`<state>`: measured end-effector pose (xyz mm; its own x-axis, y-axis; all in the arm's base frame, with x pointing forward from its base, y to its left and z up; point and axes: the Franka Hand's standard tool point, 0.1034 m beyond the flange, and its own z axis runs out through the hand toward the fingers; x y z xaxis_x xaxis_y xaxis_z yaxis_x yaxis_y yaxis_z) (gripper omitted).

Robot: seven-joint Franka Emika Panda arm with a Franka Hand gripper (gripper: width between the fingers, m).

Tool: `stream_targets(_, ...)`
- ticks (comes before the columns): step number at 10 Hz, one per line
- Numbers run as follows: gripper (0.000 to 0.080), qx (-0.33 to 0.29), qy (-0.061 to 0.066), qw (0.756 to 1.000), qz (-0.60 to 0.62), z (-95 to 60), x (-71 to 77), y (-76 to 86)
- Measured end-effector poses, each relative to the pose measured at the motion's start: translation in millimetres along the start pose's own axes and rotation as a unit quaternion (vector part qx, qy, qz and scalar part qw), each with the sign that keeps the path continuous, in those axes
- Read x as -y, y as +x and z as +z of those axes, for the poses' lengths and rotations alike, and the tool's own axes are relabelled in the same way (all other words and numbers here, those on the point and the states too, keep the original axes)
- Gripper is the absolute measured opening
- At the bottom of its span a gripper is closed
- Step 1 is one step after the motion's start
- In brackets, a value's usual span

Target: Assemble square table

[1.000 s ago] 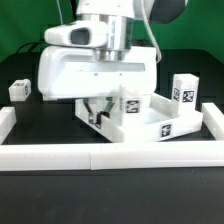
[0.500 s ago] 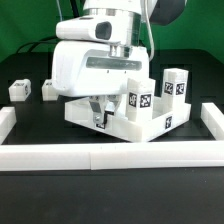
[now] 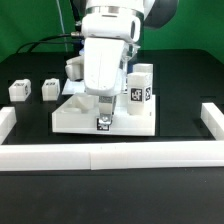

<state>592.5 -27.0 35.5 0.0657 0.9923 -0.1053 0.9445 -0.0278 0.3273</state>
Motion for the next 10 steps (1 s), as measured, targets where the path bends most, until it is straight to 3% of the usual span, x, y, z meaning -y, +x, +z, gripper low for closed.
stream_targets(2,0.0081,-0.009,-0.018,0.992,-0.122,-1.6,-10.6,31.4)
stream_targets(3,0.0081,-0.014,-0.039,0.976,-0.212,-2.4,-15.8,41.1)
stream_targets(4,0.0081,-0.011,-0.032,0.976,-0.215,-0.1,-11.9,35.0)
stream_targets(6,0.0081,-0.011,-0.031,0.964,-0.264,0.4,-7.6,38.0)
stream_targets(7,0.0081,-0.024,-0.043,0.951,-0.305,-1.8,1.3,55.4)
stream_targets(8,0.0084,-0.027,-0.041,0.939,-0.341,-5.0,3.5,72.0)
stream_targets(9,0.0084,-0.024,-0.027,0.92,-0.39,-9.4,7.7,83.6)
stream_targets(10,0.0084,-0.023,-0.022,0.897,-0.44,-13.6,9.6,89.0)
